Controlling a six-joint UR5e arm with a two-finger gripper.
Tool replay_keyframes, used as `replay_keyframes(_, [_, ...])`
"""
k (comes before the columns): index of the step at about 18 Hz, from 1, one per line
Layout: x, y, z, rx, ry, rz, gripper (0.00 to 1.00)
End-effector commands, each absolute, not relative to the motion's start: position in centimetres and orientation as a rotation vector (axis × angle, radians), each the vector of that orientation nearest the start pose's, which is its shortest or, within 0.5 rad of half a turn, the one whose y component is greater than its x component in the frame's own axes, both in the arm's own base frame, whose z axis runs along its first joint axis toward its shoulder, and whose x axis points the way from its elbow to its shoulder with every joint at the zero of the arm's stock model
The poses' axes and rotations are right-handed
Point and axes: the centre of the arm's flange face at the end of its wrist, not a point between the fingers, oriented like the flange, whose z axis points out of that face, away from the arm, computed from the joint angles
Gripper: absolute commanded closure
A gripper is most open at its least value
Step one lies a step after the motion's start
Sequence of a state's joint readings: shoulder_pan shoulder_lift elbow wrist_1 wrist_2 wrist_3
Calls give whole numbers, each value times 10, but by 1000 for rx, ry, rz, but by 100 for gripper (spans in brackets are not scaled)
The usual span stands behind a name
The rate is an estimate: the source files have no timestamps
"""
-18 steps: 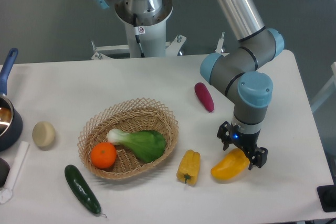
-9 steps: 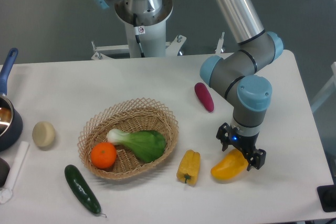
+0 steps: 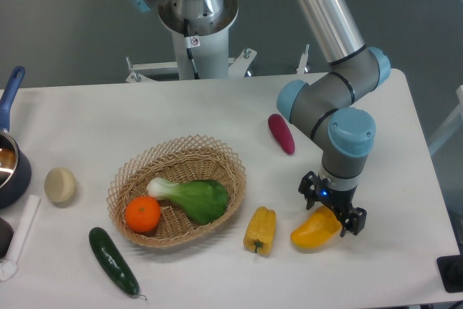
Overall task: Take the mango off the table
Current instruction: 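Lower the open gripper around the yellow mango and close it, then lift the gripped yellow mango up off the table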
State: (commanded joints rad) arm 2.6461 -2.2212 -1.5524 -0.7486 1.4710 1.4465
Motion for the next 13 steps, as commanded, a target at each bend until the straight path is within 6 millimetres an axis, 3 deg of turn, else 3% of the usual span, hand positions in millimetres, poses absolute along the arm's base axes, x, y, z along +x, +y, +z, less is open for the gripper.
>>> replay_keyframes(13, [-533, 464, 185, -2947, 576, 229, 0])
